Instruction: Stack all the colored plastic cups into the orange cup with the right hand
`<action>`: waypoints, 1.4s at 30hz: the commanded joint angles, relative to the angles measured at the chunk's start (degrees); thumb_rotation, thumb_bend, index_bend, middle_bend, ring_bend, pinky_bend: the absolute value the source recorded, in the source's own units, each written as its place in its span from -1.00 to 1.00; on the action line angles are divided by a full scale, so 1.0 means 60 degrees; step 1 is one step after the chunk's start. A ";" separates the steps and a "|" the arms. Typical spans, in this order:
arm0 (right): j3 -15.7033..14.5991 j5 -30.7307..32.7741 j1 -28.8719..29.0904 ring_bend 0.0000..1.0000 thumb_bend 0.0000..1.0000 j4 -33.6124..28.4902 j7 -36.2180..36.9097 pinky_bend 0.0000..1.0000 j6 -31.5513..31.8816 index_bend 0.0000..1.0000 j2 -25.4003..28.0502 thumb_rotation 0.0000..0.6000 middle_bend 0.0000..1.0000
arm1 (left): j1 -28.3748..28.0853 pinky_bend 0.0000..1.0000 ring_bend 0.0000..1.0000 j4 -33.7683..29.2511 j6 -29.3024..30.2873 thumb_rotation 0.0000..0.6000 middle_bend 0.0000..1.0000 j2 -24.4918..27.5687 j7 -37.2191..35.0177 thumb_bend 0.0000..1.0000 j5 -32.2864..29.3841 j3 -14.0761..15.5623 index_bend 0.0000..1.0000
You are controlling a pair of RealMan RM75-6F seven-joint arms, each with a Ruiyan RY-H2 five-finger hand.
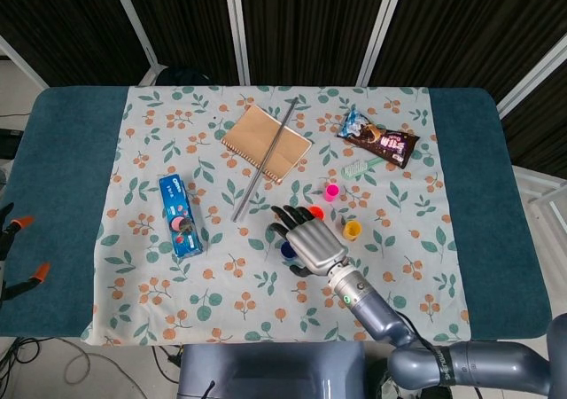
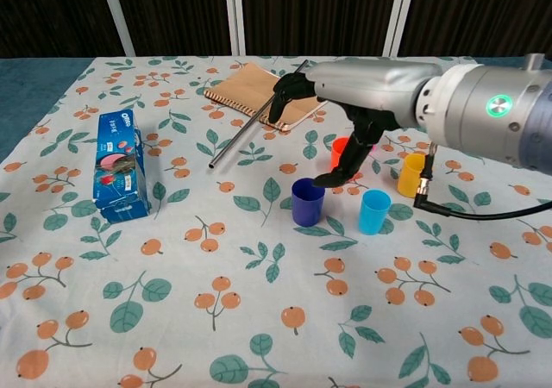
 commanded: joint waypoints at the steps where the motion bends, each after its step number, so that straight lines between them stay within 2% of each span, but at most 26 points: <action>1: -0.0041 0.0161 0.0235 -0.87 -0.36 0.0438 -0.0086 -0.76 0.0133 -0.48 -0.0460 1.00 -1.00 | -0.0002 -1.00 -1.00 -0.0004 -0.0022 1.00 -0.98 0.0008 -0.0022 -0.56 -0.0030 -0.0009 -0.59; 7: -0.0136 0.0208 0.0447 -0.85 -0.30 0.1346 0.0152 -0.76 0.0233 -0.42 -0.1070 1.00 -1.00 | -0.0002 -1.00 -1.00 -0.0022 -0.0032 1.00 -0.98 0.0025 -0.0081 -0.56 -0.0063 -0.0030 -0.59; 14: -0.0439 -0.0080 0.0418 -0.82 -0.23 0.1936 0.0522 -0.75 0.0312 -0.34 -0.1308 1.00 -1.00 | -0.0008 -1.00 -1.00 -0.0025 -0.0065 1.00 -0.98 0.0025 -0.0091 -0.56 -0.0105 -0.0042 -0.59; 22: -0.0679 -0.0422 0.0380 -0.82 -0.22 0.2137 0.0799 -0.75 0.0351 -0.33 -0.1386 1.00 -1.00 | -0.0007 -1.00 -1.00 -0.0024 -0.0069 1.00 -0.98 0.0021 -0.0077 -0.56 -0.0110 -0.0044 -0.59; 42: -0.0946 -0.0279 0.0364 -0.82 -0.22 0.2756 0.1074 -0.75 0.0208 -0.33 -0.1532 1.00 -1.00 | -0.0017 -1.00 -1.00 -0.0022 -0.0145 1.00 -0.98 0.0036 -0.0095 -0.56 -0.0182 -0.0053 -0.59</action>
